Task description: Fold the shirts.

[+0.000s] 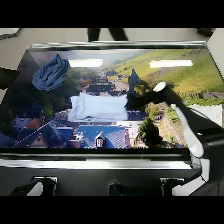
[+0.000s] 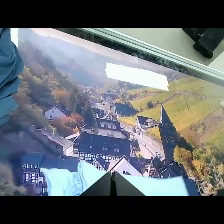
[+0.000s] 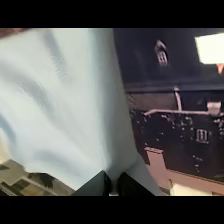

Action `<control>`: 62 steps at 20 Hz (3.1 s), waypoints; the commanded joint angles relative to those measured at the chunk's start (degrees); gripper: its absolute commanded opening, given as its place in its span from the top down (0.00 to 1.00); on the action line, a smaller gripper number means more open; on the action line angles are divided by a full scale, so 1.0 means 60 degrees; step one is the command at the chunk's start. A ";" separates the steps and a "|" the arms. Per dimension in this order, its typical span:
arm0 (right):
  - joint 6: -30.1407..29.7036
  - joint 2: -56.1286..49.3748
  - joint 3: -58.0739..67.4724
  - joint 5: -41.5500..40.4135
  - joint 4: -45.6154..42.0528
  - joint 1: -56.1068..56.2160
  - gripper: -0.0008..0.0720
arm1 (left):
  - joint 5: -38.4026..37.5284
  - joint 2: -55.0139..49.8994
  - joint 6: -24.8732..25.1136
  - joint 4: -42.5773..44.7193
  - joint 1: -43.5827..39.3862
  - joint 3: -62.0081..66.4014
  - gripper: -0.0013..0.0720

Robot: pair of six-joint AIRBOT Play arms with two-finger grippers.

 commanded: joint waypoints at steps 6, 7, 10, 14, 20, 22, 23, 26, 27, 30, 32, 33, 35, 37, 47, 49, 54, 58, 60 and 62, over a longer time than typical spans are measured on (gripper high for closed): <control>0.0801 0.3952 0.0667 0.1690 -0.2106 -0.5206 0.93 | -0.0004 -0.0007 0.0011 0.0004 0.0000 -0.0004 0.94; 0.0856 0.4280 0.0667 0.2033 -0.2262 -0.5912 0.93 | -0.0004 -0.0007 0.0011 0.0004 0.0000 -0.0004 0.94; 0.1086 0.5100 0.0674 0.2652 -0.2299 -0.7854 0.93 | -0.0004 -0.0007 0.0044 0.0004 0.0000 -0.0004 0.94; 0.1694 0.5843 0.0674 0.2747 -0.1960 -0.9602 0.93 | -0.0007 -0.0007 0.0237 0.0004 0.0000 -0.0004 0.94; 0.2029 0.6386 0.0674 0.4266 -0.2116 -1.1781 0.93 | -0.0007 -0.0106 0.0736 0.0007 -0.0004 -0.0007 0.94; 0.2193 0.6390 0.0667 0.4823 -0.2809 -1.2229 0.93 | -0.0004 -0.0146 0.0732 0.0004 0.0000 -0.0025 0.94; 0.2313 0.6390 0.0652 0.5144 -0.3632 -1.2251 0.93 | -0.0011 -0.0146 0.0732 0.0007 0.0000 -0.0058 0.94; 0.1942 0.6433 0.0066 0.6025 -0.5883 -1.2251 0.93 | -0.0015 -0.0146 0.0729 0.0000 -0.0025 -0.0219 0.94; 0.1818 0.6557 -0.0546 0.6062 -0.6433 -1.2251 0.93 | -0.0018 -0.0146 0.0729 0.0000 -0.0062 -0.0273 0.94; 0.1789 0.7267 -0.3144 0.5231 -0.7428 -1.2251 0.93 | -0.0011 -0.0142 0.0729 -0.0004 -0.0302 -0.0328 0.94; 0.1789 0.7584 -0.4849 0.4342 -0.7410 -1.2251 0.84 | -0.0007 -0.0146 0.0732 0.0004 -0.0437 -0.0331 0.94; 0.1657 0.7584 -0.5333 0.4080 -0.7359 -1.2251 0.52 | -0.0007 -0.0146 0.0729 0.0000 -0.0441 -0.0331 0.94; 0.0678 0.7530 -0.5377 0.3322 -0.7369 -1.2251 0.07 | 0.0004 -0.0146 0.0729 0.0000 -0.0455 -0.0328 0.94; 0.0426 0.7530 -0.4353 0.2674 -0.6980 -1.2240 0.08 | 0.0273 -0.0146 0.0725 -0.0004 -0.0455 -0.0321 0.94; 0.0430 0.6889 -0.1086 0.0601 -0.6597 -0.3450 0.08 | -0.1592 -0.2969 -0.3198 0.9264 -0.3027 0.0641 0.65; 0.1322 0.6207 -0.1869 0.1348 -0.7406 -0.1475 0.08 | -0.3082 -0.3552 -0.3483 0.8655 -0.3133 -0.0025 0.01; 0.1322 0.5082 -0.2291 0.2095 -0.7122 -0.0259 0.04 | -0.2229 -0.3049 -0.3286 0.8273 -0.3231 -0.2419 0.01; 0.1217 0.5082 -0.2291 0.2135 -0.7209 -0.0259 0.05 | -0.2000 -0.3093 -0.3286 0.8335 -0.3264 -0.2448 0.01; 0.1217 0.5082 -0.2291 0.2124 -0.7198 -0.0259 0.05 | -0.1996 -0.3093 -0.3286 0.8320 -0.3271 -0.2448 0.01; 0.1220 0.5082 -0.2291 0.2124 -0.7195 -0.0259 0.05 | -0.2000 -0.3093 -0.3286 0.8320 -0.3271 -0.2448 0.01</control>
